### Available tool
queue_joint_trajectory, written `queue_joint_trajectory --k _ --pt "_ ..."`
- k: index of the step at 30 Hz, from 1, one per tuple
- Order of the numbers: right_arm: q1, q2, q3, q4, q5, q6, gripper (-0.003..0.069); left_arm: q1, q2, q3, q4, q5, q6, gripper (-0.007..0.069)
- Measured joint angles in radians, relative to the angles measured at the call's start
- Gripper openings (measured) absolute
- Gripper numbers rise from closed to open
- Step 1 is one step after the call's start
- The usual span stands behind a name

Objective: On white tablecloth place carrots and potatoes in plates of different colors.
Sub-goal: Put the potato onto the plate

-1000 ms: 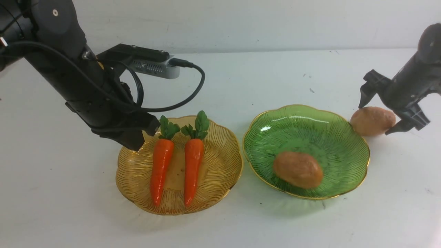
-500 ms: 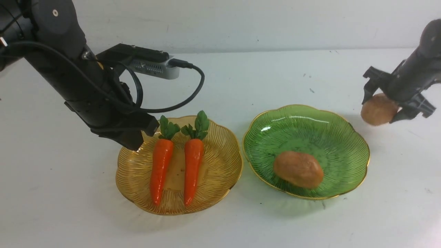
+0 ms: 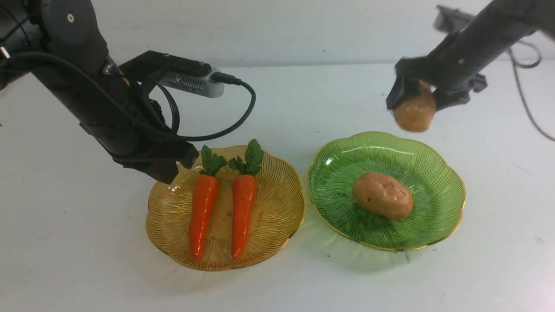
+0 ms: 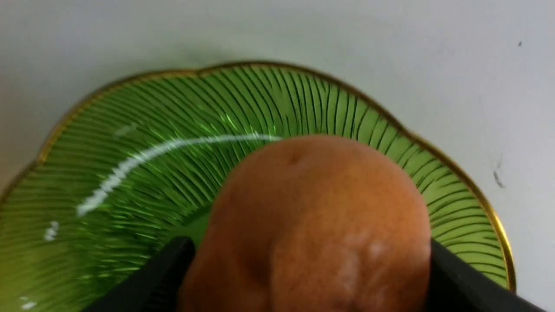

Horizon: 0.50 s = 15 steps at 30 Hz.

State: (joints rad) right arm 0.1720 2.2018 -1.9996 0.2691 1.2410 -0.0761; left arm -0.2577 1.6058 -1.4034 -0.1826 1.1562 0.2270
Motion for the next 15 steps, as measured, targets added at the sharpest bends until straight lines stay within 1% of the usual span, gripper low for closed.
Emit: queue_joint_trajectory --k 2,4,7,8,11,15 --pt "0.043 0.002 0.028 -0.097 0.003 0.004 0.0560 0.000 0.000 0.000 0.000 0.000 0.000 -0.0001" --pt "0.066 0.003 0.038 -0.151 0.004 0.012 0.0581 0.000 0.000 0.000 0.000 -0.002 0.000 -0.0001" --pt "0.102 0.003 0.045 -0.291 0.004 0.057 0.0658 0.000 0.000 0.000 0.000 -0.009 0.000 -0.0001" --pt "0.108 0.003 0.045 -0.323 0.004 0.076 0.0672 0.000 0.000 0.000 0.000 -0.010 0.000 -0.0001" --pt "0.114 0.003 0.045 -0.362 0.003 0.102 0.0687 0.000 0.000 0.000 0.000 -0.010 0.000 -0.0001" --pt "0.114 -0.023 0.053 -0.358 0.003 0.117 0.0689 0.000 0.000 0.000 0.000 -0.010 0.000 -0.0001"
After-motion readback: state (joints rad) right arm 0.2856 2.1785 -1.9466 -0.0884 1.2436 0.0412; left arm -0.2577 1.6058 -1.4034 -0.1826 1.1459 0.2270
